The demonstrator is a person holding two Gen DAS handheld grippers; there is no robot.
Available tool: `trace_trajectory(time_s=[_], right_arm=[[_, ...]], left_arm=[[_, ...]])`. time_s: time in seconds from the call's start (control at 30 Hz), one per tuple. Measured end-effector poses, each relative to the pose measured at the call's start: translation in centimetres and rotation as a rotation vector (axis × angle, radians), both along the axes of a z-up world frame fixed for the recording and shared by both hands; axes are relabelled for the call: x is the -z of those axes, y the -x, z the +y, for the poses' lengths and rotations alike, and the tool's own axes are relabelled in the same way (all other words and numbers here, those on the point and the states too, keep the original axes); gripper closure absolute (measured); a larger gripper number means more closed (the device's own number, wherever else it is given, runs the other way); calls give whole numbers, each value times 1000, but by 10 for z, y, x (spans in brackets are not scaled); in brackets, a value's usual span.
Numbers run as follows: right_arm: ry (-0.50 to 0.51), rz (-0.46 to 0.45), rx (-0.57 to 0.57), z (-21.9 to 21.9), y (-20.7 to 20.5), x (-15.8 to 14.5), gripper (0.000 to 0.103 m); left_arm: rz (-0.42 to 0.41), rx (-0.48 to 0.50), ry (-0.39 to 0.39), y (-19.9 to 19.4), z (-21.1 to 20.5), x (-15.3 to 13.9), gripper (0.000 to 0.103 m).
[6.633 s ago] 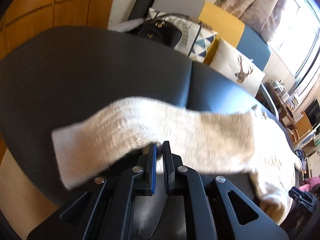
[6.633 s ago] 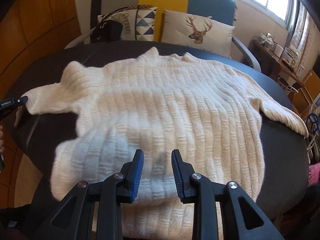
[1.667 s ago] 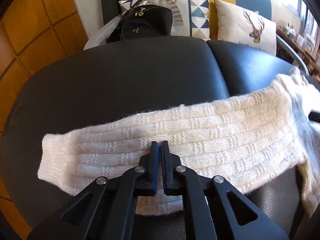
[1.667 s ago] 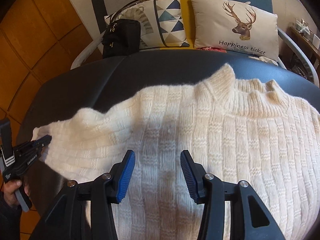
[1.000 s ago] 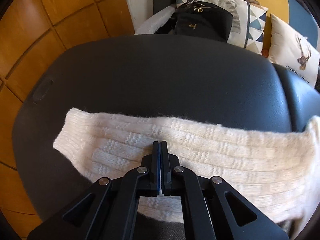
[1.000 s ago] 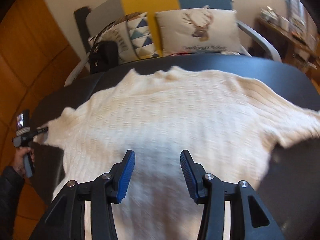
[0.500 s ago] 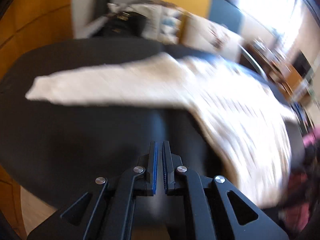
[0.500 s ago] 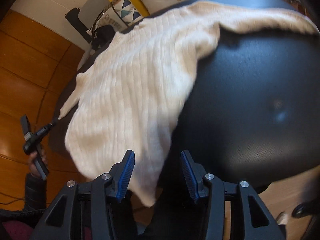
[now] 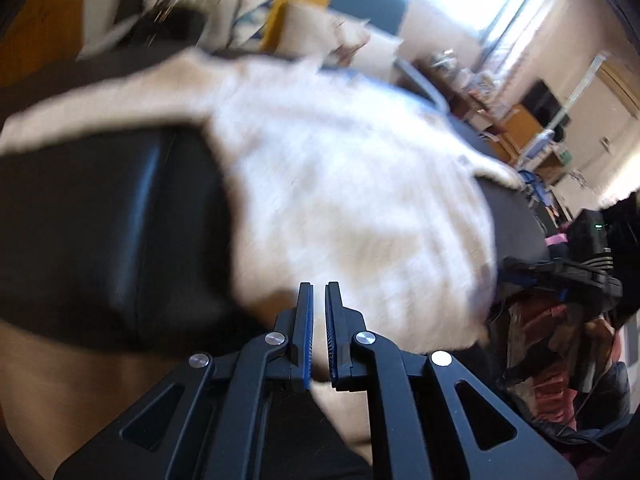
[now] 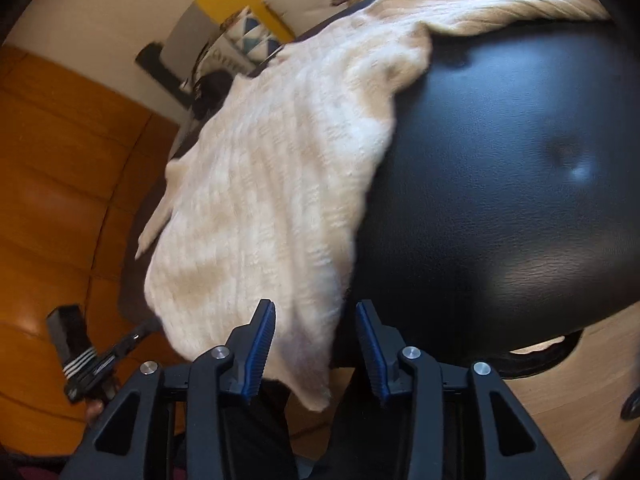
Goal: Fold clothes
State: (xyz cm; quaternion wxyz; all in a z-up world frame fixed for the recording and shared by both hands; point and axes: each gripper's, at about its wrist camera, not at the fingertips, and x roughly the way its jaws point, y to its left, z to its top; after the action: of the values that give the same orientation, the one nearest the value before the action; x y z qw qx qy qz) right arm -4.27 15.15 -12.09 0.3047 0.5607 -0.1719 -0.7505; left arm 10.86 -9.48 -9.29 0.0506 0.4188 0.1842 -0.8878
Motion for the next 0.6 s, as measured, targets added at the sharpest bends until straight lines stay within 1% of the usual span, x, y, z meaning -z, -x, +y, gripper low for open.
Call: trace_trajectory(time_s=[0.03, 0.1, 0.13, 0.2, 0.23, 0.3, 0.33, 0.43, 0.53, 0.6], right_arm=[[-3, 5, 18, 6, 3, -2, 60], [-3, 15, 60, 19, 9, -7, 60], [0, 21, 84, 25, 13, -10, 60], [15, 25, 124, 39, 21, -14, 60], [24, 26, 144, 46, 25, -16, 60], [-3, 42, 166, 53, 32, -22, 59], [-27, 54, 170, 55, 35, -25, 58], [-95, 73, 175, 55, 43, -30, 58], [-127, 69, 175, 52, 54, -29, 58], [-138, 63, 174, 46, 64, -26, 58]], left_arm=[[16, 26, 45, 11, 6, -10, 96], [19, 72, 137, 41, 14, -23, 91], [11, 87, 178, 60, 12, -25, 89], [-12, 109, 252, 102, 2, -25, 88], [-23, 114, 280, 121, -6, -24, 88], [-50, 115, 300, 161, -28, -20, 88], [-60, 116, 290, 180, -43, -19, 88], [-45, 133, 186, 226, -81, -20, 88], [-37, 164, 122, 269, -95, -12, 88], [-66, 209, 96, 299, -95, 2, 88]])
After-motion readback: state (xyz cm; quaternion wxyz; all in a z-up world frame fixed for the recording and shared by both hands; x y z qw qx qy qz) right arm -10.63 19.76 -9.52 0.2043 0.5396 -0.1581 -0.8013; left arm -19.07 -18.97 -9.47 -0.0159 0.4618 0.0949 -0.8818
